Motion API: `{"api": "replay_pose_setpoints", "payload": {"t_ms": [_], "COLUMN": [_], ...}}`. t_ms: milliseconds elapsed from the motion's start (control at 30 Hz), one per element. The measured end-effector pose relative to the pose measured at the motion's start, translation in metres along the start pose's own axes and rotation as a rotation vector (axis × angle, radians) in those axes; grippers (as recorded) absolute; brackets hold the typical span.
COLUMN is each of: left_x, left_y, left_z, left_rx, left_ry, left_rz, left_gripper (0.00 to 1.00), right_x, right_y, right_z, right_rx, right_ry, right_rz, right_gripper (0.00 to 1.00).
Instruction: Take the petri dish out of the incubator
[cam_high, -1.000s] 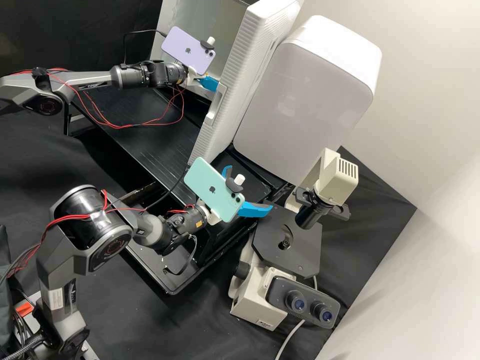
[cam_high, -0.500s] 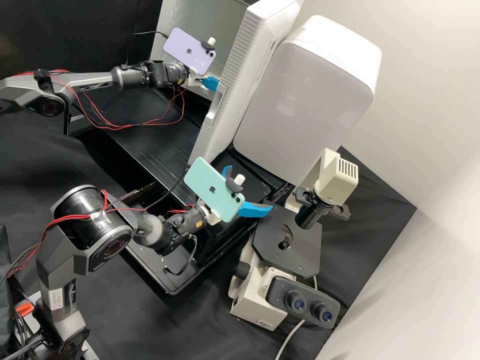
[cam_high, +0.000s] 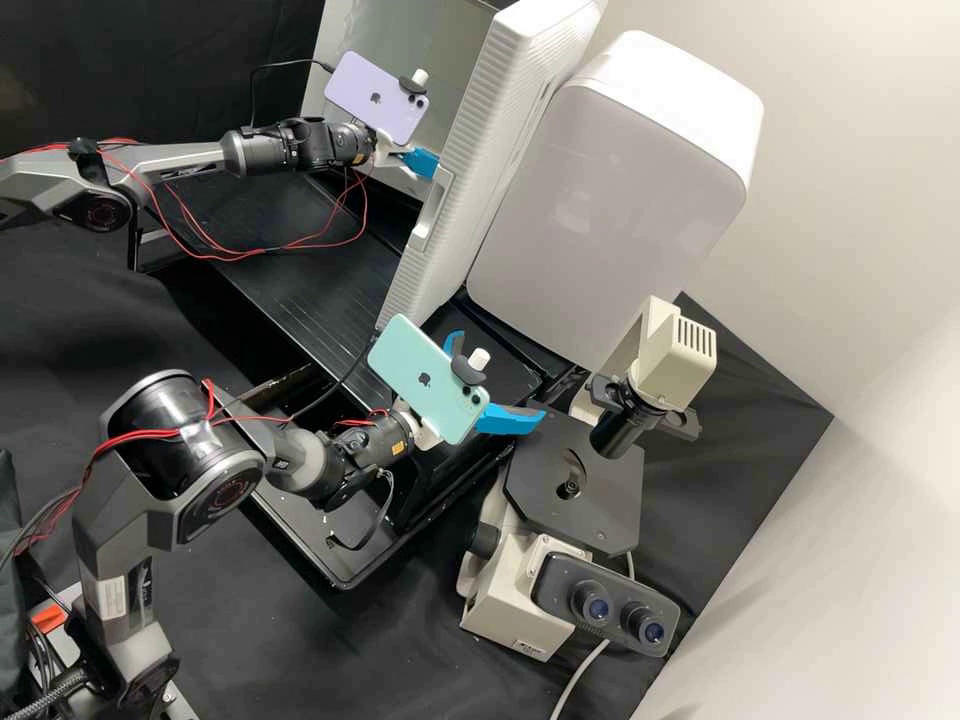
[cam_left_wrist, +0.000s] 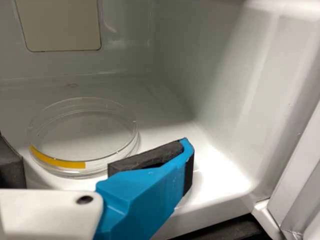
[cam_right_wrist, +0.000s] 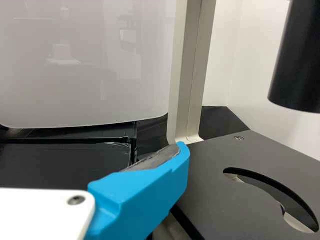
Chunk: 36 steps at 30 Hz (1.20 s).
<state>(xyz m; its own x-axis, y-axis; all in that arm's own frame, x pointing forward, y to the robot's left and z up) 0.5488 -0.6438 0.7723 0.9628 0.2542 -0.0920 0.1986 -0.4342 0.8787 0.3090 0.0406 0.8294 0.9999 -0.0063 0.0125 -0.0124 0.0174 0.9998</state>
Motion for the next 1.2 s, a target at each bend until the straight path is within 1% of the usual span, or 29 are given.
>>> {"api": "replay_pose_setpoints", "payload": {"t_ms": [1200], "left_x": [0.0011], "left_y": [0.0013], "left_z": [-0.0025], "left_rx": [-0.002], "left_ry": [0.006], "left_rz": [0.005], "left_gripper": [0.0], "right_x": [0.0], "right_y": [0.0], "right_z": [0.0], "right_rx": [0.0], "right_ry": [0.0], "right_rz": [0.0], "right_gripper": [1.0]}}
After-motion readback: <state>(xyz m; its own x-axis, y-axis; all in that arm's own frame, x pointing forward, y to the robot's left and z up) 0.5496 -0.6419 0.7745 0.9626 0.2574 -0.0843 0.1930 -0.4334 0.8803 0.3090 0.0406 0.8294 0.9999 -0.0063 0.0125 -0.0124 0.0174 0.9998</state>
